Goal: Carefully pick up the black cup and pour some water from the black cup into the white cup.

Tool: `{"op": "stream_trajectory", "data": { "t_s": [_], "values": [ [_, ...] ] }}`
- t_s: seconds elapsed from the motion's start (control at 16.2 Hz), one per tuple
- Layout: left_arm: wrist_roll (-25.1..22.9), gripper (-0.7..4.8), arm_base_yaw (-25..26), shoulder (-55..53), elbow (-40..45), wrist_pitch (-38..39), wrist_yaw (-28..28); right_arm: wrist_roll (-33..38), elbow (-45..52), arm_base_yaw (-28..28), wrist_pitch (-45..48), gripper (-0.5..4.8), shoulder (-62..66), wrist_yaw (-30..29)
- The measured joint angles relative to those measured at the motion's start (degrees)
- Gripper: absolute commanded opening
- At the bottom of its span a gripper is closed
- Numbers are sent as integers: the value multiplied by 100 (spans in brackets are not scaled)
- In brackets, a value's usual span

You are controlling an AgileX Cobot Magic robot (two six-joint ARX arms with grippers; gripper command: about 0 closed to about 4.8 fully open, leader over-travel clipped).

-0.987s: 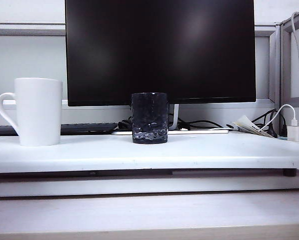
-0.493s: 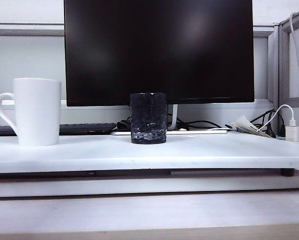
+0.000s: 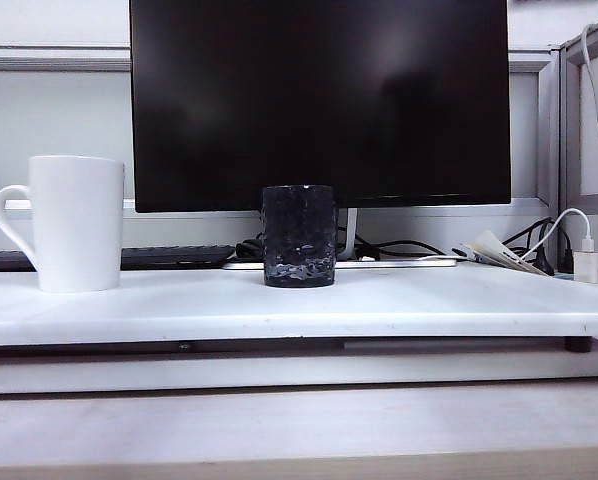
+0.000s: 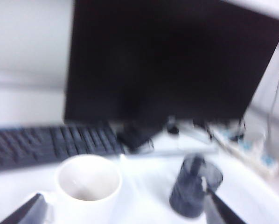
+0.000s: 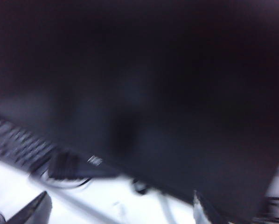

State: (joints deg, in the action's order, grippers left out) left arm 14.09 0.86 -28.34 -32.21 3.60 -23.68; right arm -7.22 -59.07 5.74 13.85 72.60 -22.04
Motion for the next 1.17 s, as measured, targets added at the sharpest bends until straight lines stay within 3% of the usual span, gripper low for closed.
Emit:
{"op": "stream_trajectory", "data": {
  "t_s": [0.19, 0.25, 0.31, 0.43, 0.56, 0.68, 0.93, 1.17],
  "values": [
    [-125, 479, -48, -1762, -960, 44, -197, -166, -61, 50, 42, 391, 846, -240],
    [-162, 479, -254, -2326, -1276, 61, -227, -186, -63, 70, -33, 391, 1091, -321],
    [-496, 479, -562, -2719, -1416, 90, -160, -197, -63, 170, -98, 391, 1316, -328],
    [-863, 479, -1093, -3252, -1443, 122, 225, -343, -66, 437, -94, 391, 1751, -334],
    [-938, 479, -1604, -3469, -1447, 192, 660, -505, -66, 706, -74, 391, 2197, -363],
    [-1174, 479, -2037, -3521, -1445, 527, 1434, -608, -63, 861, 61, 391, 2599, -356],
    [-1473, 479, -2068, -3519, -1449, 680, 2695, -619, -68, 1154, 809, 391, 3158, -479],
    [-1473, 479, -2072, -3515, -1453, 728, 2603, -619, -98, 1193, 1200, 390, 3357, -476]
  ]
}}
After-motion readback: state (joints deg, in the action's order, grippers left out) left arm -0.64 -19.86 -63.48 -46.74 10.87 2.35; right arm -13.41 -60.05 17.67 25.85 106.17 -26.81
